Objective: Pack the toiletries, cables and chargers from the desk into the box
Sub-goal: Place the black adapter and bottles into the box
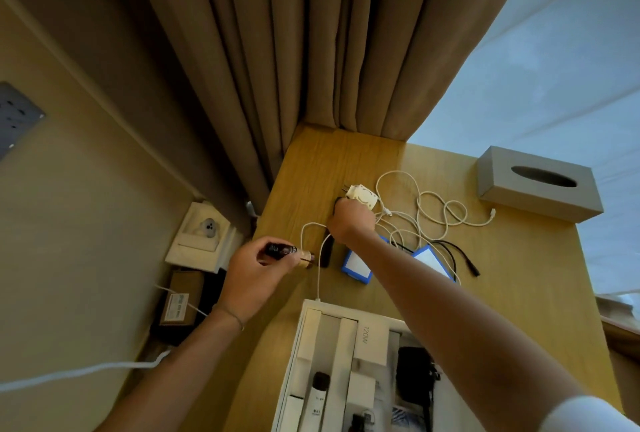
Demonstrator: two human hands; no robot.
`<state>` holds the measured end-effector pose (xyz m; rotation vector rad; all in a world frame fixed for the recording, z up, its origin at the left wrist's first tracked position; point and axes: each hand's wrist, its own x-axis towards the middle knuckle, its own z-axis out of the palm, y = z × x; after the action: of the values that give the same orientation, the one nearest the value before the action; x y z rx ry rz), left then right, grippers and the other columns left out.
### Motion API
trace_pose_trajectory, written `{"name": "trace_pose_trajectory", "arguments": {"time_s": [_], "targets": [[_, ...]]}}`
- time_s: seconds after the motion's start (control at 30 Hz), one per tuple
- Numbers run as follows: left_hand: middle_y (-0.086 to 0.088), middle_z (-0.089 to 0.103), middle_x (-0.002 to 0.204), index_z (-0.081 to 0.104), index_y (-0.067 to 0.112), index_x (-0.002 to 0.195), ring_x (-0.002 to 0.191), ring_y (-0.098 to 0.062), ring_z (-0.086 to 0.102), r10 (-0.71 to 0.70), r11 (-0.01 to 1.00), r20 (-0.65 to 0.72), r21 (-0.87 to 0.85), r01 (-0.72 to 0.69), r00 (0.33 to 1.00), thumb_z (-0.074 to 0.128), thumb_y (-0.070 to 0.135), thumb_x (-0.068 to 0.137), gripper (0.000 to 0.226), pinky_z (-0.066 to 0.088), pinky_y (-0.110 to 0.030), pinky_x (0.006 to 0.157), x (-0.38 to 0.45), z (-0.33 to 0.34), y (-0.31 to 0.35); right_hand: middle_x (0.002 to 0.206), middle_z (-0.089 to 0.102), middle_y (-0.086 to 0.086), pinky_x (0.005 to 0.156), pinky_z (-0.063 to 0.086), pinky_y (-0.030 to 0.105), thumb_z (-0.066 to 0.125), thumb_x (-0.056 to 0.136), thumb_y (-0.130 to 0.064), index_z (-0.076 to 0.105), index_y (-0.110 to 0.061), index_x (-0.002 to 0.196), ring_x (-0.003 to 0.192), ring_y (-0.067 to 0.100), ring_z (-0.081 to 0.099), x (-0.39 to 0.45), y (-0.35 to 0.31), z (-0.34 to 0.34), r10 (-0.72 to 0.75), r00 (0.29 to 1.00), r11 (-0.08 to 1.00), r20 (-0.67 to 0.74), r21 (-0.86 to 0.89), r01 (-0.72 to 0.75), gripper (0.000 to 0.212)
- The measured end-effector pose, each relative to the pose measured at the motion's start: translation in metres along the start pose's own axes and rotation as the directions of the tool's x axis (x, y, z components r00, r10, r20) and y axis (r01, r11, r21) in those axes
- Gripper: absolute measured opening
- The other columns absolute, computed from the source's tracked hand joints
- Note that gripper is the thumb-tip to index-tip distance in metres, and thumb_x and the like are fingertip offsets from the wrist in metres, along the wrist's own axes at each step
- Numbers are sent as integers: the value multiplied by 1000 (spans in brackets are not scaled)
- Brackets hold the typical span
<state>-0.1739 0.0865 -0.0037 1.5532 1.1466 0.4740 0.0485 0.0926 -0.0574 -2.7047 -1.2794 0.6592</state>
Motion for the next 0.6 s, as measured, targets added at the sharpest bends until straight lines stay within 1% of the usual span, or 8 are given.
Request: {"name": "trace_pose_trajectory", "arguments": {"time_s": [0.07, 0.17, 0.23, 0.3, 0.37, 0.47, 0.53, 0.6], "targets": [[18, 71, 93, 71, 32, 96, 89, 4, 64, -23, 999, 18, -46, 23, 1000, 74, 34, 85, 11, 52, -21, 76, -4, -3, 5, 86, 64, 5, 62, 45, 32, 56, 94, -20, 66, -14, 97, 74, 23, 56, 9, -2, 3, 27, 1000, 996, 0, -84, -27, 12], [15, 72, 93, 69, 29, 97, 89, 0, 67, -20, 996, 48, -88, 24, 999, 70, 33, 89, 9, 57, -26, 74, -12, -6, 12, 84, 58, 4, 64, 44, 31, 58, 94, -27, 65, -16, 101, 76, 21, 55, 18, -7, 8, 65, 996, 981, 55, -185, -54, 15], [11, 72, 93, 67, 25, 98, 88, -4, 68, -26, 992, 65, -124, 34, 998, 69, 30, 90, 10, 59, -26, 72, -18, -8, 18, 81, 58, 3, 62, 45, 30, 60, 94, -27, 63, -17, 100, 75, 20, 56, 21, -12, 13, 84, 994, 979, 73, -191, -68, 12], [5, 72, 93, 66, 20, 100, 86, -9, 71, -41, 982, 85, -181, 55, 996, 69, 23, 91, 9, 60, -26, 67, -24, -8, 22, 75, 55, 1, 57, 44, 28, 61, 92, -26, 60, -18, 95, 68, 17, 55, 23, -17, 17, 98, 992, 985, 78, -151, -86, 9], [1, 71, 97, 64, 18, 103, 84, -12, 73, -46, 975, 103, -214, 68, 994, 68, 18, 92, 12, 59, -24, 64, -30, -8, 26, 71, 55, 1, 53, 41, 28, 61, 92, -28, 61, -16, 90, 60, 16, 51, 25, -19, 18, 136, 988, 990, 71, -47, -133, 13], [-3, 66, 105, 61, 21, 105, 87, -10, 72, -52, 970, 104, -229, 75, 993, 67, 16, 91, 16, 55, -21, 62, -38, -11, 28, 72, 61, 2, 56, 47, 30, 58, 93, -30, 58, -15, 77, 62, 17, 57, 25, -19, 14, 184, 981, 962, 63, 192, -193, 22], [-5, 65, 106, 58, 27, 104, 87, -17, 72, -74, 968, 100, -234, 95, 992, 65, 17, 93, 17, 56, -23, 63, -43, -13, 28, 74, 64, 3, 56, 48, 30, 55, 94, -27, 58, -15, 75, 64, 18, 62, 21, -18, 5, 174, 983, 928, 60, 323, -184, 23], [-5, 64, 107, 56, 31, 103, 87, -23, 71, -89, 968, 112, -226, 113, 990, 63, 17, 94, 18, 57, -25, 63, -49, -14, 30, 75, 66, 4, 58, 50, 32, 54, 97, -26, 61, -15, 77, 65, 19, 64, 13, -17, -8, 128, 990, 871, 60, 471, -141, 23]]}}
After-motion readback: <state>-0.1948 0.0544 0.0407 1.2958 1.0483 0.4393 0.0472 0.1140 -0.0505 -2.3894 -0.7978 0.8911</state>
